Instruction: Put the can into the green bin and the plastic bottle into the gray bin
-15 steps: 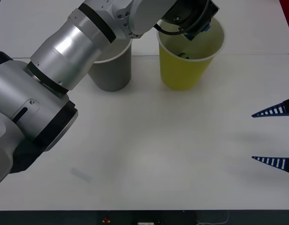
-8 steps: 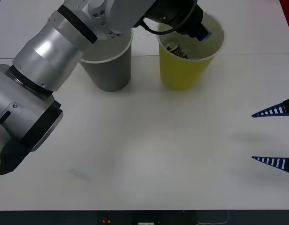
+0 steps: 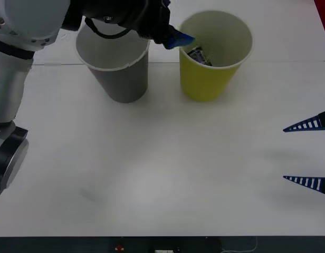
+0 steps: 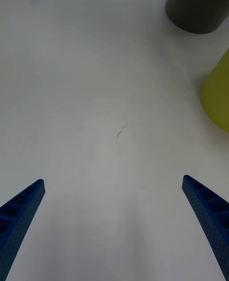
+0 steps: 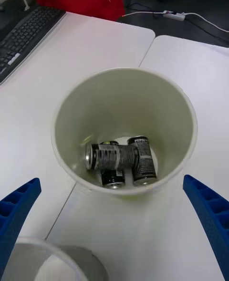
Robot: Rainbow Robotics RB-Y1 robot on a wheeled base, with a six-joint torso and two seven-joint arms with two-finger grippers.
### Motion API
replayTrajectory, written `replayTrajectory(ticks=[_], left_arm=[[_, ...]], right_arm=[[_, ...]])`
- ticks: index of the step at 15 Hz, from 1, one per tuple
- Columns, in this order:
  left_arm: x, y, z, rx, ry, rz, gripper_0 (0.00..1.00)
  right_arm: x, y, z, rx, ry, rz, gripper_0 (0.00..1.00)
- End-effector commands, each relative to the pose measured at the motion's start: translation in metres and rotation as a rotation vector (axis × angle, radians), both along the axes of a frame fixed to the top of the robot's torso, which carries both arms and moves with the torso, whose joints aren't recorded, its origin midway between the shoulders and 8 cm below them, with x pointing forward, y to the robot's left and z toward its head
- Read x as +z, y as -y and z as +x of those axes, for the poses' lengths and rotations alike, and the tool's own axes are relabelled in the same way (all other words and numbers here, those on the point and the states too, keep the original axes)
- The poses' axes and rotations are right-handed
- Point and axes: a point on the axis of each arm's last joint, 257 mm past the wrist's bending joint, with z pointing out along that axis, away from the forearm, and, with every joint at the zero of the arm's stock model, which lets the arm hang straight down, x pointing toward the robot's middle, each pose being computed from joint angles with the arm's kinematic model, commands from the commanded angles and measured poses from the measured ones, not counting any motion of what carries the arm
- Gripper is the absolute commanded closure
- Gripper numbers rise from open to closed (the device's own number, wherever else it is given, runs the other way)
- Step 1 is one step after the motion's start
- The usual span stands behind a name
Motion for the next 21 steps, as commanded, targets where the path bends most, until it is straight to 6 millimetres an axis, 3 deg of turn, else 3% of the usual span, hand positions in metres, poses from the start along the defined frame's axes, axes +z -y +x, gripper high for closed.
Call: replayTrajectory(ticks=[1,8,13,21], left_arm=[[-0.011,-0.029,-0.024,-0.029,0.01,-0.004,0.0],[-0.034,-0.117,-0.061,-0.121,0.065,0.093,0.0],[-0.068,-0.181,-0.087,-0.179,0.075,0.135,0.0],[-0.133,-0.266,-0.13,-0.245,0.053,0.308,0.0]], right_arm=[[0.0,0.0,0.0,0.0,0.0,0.0,0.0],[0.0,0.0,0.0,0.0,0.0,0.0,0.0],[0.0,0.0,0.0,0.0,0.0,0.0,0.0],[0.0,0.0,0.0,0.0,0.0,0.0,0.0]])
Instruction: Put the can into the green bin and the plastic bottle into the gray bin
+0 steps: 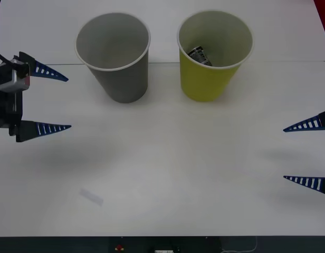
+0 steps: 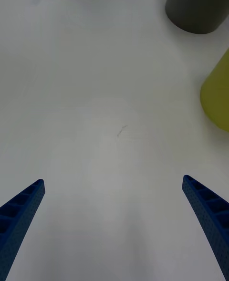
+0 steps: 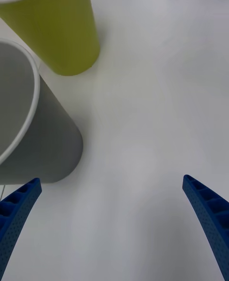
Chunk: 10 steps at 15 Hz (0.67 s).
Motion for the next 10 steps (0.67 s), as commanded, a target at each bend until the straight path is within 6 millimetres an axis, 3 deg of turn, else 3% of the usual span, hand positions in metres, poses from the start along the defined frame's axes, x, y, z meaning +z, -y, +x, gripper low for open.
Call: replayTrajectory(ticks=[1,5,8,10], left_arm=[[-0.017,-0.028,-0.013,-0.019,-0.01,0.048,0.0],[-0.038,-0.063,-0.036,-0.048,-0.113,0.065,0.0],[-0.036,-0.084,-0.032,-0.01,-0.114,0.063,0.0],[-0.045,-0.094,-0.042,-0.001,-0.143,0.075,0.0]], right_arm=[[0.0,0.0,0.0,0.0,0.0,0.0,0.0],[0.0,0.0,0.0,0.0,0.0,0.0,0.0],[0.0,0.0,0.0,0.0,0.0,0.0,0.0],[0.0,0.0,0.0,0.0,0.0,0.0,0.0]])
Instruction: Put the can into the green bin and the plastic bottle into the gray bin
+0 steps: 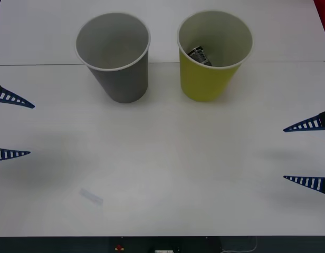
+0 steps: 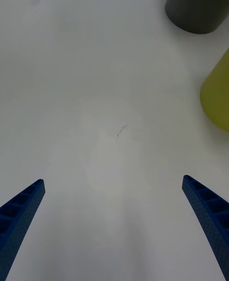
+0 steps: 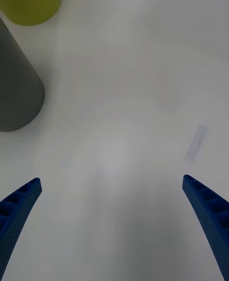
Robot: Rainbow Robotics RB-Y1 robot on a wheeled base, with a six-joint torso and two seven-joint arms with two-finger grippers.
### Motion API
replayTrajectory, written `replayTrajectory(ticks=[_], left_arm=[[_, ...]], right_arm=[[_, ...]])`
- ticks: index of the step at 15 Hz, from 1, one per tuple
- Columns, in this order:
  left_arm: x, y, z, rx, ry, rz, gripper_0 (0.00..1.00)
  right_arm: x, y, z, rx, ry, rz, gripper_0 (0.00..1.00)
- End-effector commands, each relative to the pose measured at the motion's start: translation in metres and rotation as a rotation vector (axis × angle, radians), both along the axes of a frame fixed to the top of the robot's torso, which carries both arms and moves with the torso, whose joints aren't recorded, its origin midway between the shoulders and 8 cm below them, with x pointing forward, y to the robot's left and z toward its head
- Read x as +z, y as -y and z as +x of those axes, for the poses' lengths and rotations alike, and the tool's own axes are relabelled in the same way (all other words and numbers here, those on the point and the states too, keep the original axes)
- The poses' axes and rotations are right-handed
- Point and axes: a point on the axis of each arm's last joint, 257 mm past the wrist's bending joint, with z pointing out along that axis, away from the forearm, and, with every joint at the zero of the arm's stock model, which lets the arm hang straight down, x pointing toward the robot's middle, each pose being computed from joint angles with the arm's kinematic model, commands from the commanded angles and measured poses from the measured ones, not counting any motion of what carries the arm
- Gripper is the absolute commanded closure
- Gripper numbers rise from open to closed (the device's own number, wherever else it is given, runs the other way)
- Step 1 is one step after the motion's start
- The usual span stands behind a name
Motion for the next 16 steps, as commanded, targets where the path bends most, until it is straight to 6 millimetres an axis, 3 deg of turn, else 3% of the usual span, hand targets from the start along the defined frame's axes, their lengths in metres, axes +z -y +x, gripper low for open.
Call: replayTrajectory(ticks=[1,5,16], left_arm=[[-0.016,-0.013,-0.019,0.009,-0.054,0.014,0.0],[-0.03,-0.02,-0.032,0.01,-0.09,0.021,0.0],[-0.032,-0.015,-0.035,-0.016,-0.092,0.014,0.0]], right_arm=[[0.0,0.0,0.0,0.0,0.0,0.0,0.0],[0.0,0.0,0.0,0.0,0.0,0.0,0.0],[0.0,0.0,0.0,0.0,0.0,0.0,0.0]])
